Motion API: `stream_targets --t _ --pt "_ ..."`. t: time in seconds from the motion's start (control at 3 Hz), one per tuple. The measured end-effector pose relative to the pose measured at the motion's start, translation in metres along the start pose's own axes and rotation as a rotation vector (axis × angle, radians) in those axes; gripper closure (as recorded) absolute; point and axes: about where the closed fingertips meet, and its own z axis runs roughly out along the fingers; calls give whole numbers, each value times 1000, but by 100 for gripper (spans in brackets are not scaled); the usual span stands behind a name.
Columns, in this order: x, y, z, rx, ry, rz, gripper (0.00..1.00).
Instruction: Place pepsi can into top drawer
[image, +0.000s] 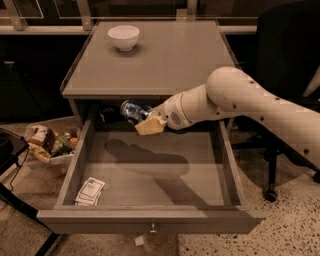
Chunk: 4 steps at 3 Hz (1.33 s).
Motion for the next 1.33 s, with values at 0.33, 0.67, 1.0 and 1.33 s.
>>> stream_targets --t 0.33,0.67,1.0,1.33 --pt "57 5 19 -159 108 81 100" --pt "112 -2 51 -307 249 185 100" --pt "150 -17 81 -383 329 250 100" --pt "160 -27 93 -379 359 268 82"
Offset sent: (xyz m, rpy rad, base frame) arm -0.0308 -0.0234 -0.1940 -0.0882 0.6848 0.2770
